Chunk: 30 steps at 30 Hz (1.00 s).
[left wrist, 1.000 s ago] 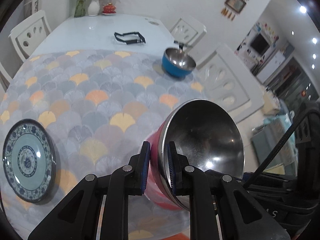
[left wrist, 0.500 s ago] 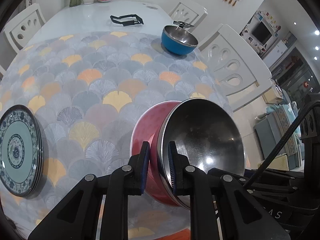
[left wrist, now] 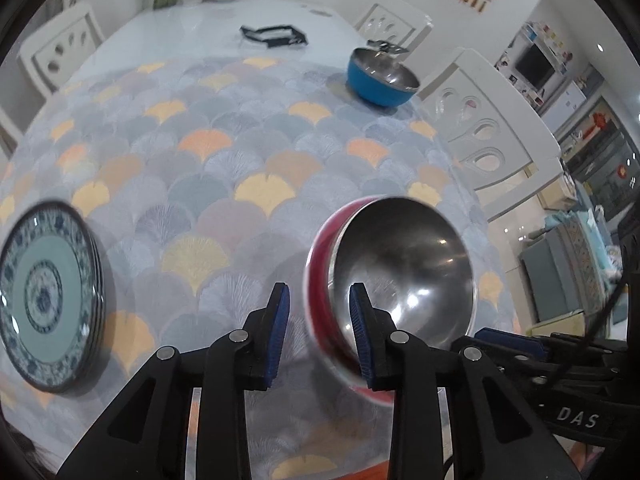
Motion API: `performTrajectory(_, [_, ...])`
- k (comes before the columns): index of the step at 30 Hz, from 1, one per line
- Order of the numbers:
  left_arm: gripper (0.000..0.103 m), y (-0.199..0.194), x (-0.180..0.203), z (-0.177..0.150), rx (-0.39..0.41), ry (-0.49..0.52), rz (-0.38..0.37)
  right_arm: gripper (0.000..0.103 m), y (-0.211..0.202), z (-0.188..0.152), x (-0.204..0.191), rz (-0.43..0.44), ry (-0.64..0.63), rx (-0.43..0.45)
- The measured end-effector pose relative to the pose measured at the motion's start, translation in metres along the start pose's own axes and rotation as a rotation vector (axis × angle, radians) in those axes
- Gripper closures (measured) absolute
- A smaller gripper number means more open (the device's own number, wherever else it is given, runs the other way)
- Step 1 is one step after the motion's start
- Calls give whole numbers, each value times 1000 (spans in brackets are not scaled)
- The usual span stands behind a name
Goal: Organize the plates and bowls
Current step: 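Lower the red steel bowl into the pink bowl and open both grippers, then move both grippers to the blue steel bowl and grip its rim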
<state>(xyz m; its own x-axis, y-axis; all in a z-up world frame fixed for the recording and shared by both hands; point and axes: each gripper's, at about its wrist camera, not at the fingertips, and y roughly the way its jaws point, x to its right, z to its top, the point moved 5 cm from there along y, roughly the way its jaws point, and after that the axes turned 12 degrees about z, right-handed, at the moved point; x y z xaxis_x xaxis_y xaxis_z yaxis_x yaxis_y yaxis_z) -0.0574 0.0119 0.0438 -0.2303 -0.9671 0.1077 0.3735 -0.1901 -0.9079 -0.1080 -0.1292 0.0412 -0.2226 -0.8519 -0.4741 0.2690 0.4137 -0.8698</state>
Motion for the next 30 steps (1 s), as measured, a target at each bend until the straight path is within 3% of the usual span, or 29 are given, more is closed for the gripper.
performTrajectory(9, [75,-10,-1,7,25,-12,-27,72,-3,3,-4,7,-1,9])
performTrajectory(15, [75,-25,3,35,73,-3,-50,72,-18,22,-13,14,-15,36])
performTrajectory(23, [75,-33,9,104,117,1,-111,68,-43,75,-7,26,30,96])
performTrajectory(27, [75,-31,17,144,135,20,-129,51,-57,106,2,22,68,145])
performTrajectory(30, [75,-29,22,169,147,40,-137,50,-63,131,8,26,94,167])
